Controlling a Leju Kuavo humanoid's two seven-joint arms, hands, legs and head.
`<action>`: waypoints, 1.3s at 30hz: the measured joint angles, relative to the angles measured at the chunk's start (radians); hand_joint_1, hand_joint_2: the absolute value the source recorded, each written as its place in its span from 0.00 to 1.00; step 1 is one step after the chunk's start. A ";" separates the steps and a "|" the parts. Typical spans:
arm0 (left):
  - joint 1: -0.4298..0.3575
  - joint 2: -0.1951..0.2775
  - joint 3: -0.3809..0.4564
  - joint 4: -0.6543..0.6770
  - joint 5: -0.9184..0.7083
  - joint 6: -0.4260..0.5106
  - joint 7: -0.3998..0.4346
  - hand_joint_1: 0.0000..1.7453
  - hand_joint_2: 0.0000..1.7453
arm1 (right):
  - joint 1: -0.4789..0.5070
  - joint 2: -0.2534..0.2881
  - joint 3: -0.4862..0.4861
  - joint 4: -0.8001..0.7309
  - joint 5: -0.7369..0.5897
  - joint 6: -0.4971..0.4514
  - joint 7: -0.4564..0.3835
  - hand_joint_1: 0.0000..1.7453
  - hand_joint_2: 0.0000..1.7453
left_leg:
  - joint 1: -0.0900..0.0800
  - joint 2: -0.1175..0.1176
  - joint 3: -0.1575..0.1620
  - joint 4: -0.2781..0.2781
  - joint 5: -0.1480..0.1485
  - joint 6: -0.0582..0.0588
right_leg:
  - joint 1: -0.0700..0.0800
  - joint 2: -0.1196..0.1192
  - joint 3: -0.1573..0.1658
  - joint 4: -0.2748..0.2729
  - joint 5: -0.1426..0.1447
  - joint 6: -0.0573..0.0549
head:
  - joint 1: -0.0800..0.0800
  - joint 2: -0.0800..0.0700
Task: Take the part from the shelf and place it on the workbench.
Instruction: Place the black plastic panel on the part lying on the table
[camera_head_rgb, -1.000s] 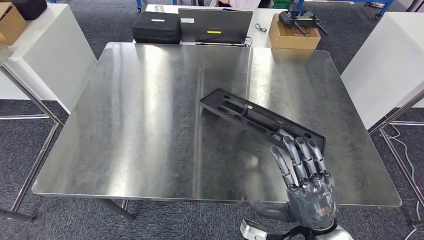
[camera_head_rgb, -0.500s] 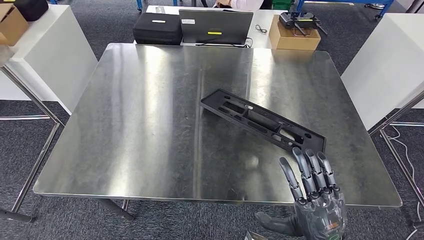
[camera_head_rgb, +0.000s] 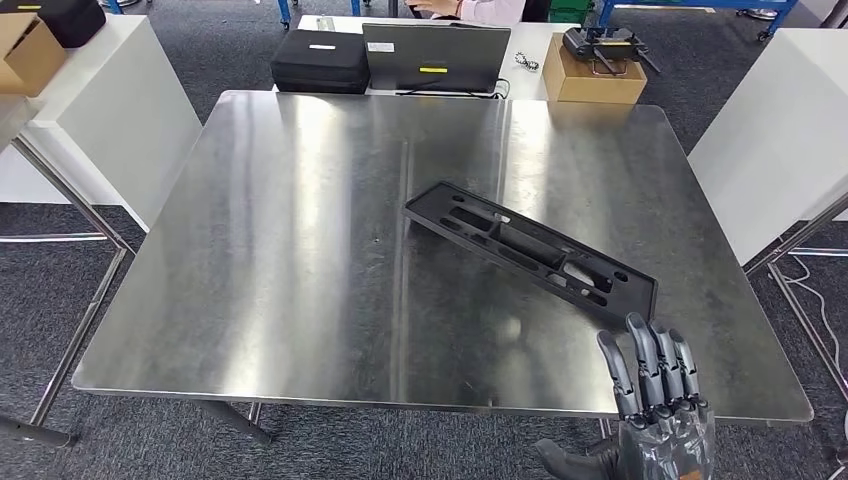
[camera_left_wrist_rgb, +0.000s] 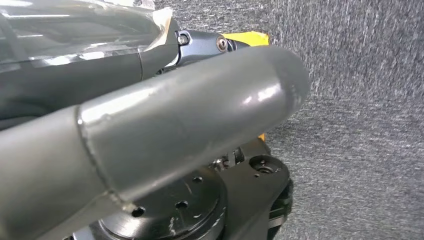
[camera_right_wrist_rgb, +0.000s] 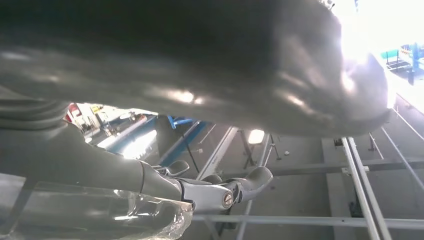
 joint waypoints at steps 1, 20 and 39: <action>0.001 0.001 -0.001 0.001 -0.001 0.000 -0.002 0.00 0.00 | 0.008 0.000 0.002 0.001 -0.004 -0.003 0.007 0.00 0.00 | -0.003 -0.001 0.001 0.004 -0.002 -0.008 | 0.001 0.000 0.018 -0.039 0.016 -0.004 | 0.001 0.000; 0.016 0.003 -0.001 0.010 0.015 0.019 -0.020 0.00 0.00 | 0.068 -0.070 0.027 0.047 -0.119 -0.028 0.053 0.00 0.00 | -0.008 0.008 0.063 0.015 -0.067 -0.009 | 0.025 -0.003 -0.021 -0.039 0.061 -0.053 | -0.006 0.000; 0.028 -0.005 0.010 0.023 0.042 0.019 -0.031 0.00 0.00 | 0.039 -0.009 -0.019 0.267 -0.434 -0.029 -0.045 0.00 0.00 | -0.013 0.009 -0.065 0.162 -0.125 -0.030 | 0.023 -0.005 0.038 -0.084 0.043 -0.102 | -0.002 0.000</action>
